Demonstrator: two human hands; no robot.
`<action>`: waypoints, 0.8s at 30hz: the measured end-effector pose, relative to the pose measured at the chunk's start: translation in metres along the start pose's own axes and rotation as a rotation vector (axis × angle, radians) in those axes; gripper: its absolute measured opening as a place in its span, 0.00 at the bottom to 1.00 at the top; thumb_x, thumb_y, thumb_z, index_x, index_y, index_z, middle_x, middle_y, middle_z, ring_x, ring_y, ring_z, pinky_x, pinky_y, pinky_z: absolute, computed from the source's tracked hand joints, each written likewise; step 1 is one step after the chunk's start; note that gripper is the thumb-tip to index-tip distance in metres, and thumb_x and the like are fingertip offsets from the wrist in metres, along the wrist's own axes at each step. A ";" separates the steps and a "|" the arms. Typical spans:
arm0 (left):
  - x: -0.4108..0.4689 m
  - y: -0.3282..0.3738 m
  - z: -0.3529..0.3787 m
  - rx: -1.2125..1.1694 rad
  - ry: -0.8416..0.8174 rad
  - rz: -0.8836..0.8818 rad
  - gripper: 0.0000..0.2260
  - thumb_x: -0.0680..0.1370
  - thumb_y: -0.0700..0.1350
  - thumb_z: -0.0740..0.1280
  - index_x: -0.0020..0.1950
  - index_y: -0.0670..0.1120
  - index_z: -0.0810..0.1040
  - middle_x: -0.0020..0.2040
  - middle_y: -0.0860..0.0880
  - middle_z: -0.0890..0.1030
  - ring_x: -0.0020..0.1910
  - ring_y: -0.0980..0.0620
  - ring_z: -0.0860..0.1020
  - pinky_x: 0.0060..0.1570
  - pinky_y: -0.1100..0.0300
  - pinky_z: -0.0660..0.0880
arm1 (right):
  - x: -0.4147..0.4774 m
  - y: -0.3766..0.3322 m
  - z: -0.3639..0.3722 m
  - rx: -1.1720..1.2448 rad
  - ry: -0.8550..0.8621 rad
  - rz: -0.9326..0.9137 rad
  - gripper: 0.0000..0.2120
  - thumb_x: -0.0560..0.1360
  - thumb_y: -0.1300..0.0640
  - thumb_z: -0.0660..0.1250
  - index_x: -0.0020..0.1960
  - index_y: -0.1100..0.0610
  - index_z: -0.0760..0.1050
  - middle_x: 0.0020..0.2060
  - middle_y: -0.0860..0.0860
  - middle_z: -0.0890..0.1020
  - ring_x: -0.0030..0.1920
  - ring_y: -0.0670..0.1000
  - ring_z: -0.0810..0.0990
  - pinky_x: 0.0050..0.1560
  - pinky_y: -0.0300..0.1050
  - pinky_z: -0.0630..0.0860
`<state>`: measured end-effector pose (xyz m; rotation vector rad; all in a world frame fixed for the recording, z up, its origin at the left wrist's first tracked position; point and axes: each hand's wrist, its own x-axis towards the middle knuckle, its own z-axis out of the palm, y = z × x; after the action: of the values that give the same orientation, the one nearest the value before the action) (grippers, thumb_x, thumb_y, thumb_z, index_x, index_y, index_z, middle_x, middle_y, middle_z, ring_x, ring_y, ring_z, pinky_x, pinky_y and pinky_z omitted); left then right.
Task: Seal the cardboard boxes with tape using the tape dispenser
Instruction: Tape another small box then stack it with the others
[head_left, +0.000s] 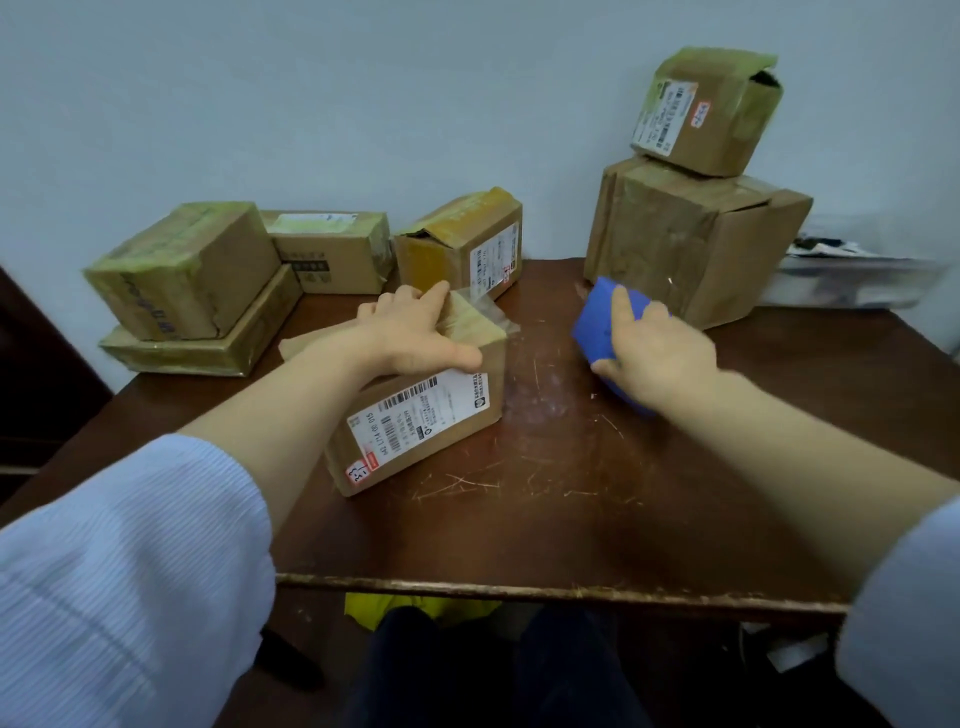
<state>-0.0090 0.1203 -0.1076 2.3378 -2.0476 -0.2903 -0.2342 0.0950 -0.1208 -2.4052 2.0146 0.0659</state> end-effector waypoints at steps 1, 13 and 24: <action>0.000 0.001 0.000 -0.010 0.006 0.002 0.45 0.70 0.62 0.68 0.79 0.52 0.47 0.76 0.43 0.59 0.73 0.40 0.60 0.69 0.46 0.57 | 0.001 -0.001 0.015 -0.022 0.037 0.001 0.40 0.78 0.44 0.62 0.77 0.60 0.43 0.65 0.63 0.67 0.62 0.62 0.72 0.51 0.52 0.71; -0.011 0.004 -0.008 -0.086 -0.063 -0.132 0.52 0.67 0.74 0.62 0.79 0.44 0.47 0.75 0.41 0.60 0.73 0.40 0.61 0.68 0.45 0.61 | -0.034 -0.043 0.017 0.829 0.017 -0.114 0.13 0.81 0.54 0.58 0.49 0.60 0.79 0.42 0.52 0.82 0.43 0.51 0.79 0.51 0.51 0.78; -0.042 -0.017 -0.007 -0.520 0.116 -0.313 0.21 0.82 0.55 0.56 0.58 0.38 0.74 0.49 0.42 0.76 0.39 0.45 0.75 0.31 0.57 0.70 | 0.001 -0.093 -0.010 1.037 -0.071 -0.056 0.20 0.78 0.48 0.61 0.30 0.55 0.64 0.29 0.49 0.69 0.31 0.50 0.69 0.33 0.43 0.65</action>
<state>0.0038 0.1633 -0.0980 2.2555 -1.3388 -0.5939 -0.1426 0.1102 -0.1133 -1.7185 1.3811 -0.6915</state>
